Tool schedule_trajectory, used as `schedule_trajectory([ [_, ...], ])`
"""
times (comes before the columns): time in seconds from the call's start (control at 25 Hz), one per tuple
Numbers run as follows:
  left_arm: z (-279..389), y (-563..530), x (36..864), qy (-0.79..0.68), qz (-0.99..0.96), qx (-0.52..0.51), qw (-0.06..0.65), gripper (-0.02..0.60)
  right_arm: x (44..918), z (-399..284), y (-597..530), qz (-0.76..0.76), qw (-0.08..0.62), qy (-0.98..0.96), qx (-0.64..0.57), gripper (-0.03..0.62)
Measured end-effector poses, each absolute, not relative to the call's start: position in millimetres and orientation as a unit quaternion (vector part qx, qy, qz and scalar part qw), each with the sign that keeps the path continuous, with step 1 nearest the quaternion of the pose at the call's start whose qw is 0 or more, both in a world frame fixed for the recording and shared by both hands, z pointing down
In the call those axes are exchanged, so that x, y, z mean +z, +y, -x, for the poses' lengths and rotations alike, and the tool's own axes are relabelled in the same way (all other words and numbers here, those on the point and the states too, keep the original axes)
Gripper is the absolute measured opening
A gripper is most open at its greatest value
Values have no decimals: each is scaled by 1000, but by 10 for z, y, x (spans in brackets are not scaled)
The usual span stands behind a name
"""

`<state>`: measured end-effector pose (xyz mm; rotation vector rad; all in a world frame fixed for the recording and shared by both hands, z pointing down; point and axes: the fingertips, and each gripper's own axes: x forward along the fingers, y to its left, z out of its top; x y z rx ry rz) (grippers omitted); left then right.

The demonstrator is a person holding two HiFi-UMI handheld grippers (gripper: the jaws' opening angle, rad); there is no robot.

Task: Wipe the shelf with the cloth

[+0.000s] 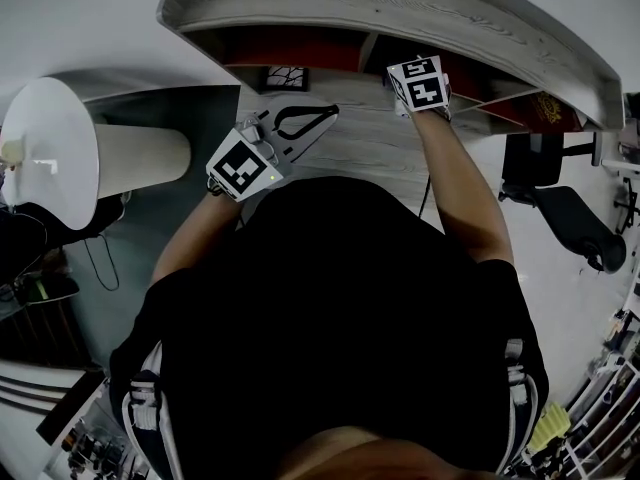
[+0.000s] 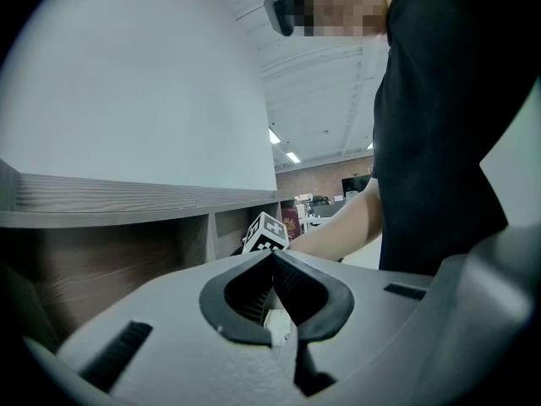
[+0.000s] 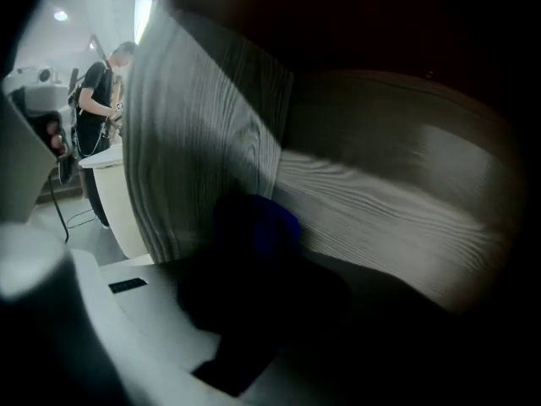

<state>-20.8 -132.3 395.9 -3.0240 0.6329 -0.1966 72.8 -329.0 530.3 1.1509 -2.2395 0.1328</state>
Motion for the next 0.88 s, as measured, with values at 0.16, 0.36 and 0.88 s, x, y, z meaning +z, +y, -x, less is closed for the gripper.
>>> schedule_trajectory([
  [0.16,243,-1312,3958,200,977,-67,22,17,5396,-712,-3388,-441,329,-833,54,72],
  [0.36,332,-1374,3969,206,977,-57,13,17,5410,-687,-3418,-442,338,-829,53,73],
  [0.88,379,-1416,3999,196,979,-58,3,17,5437,-687,-3417,-450,331,-827,61,72],
])
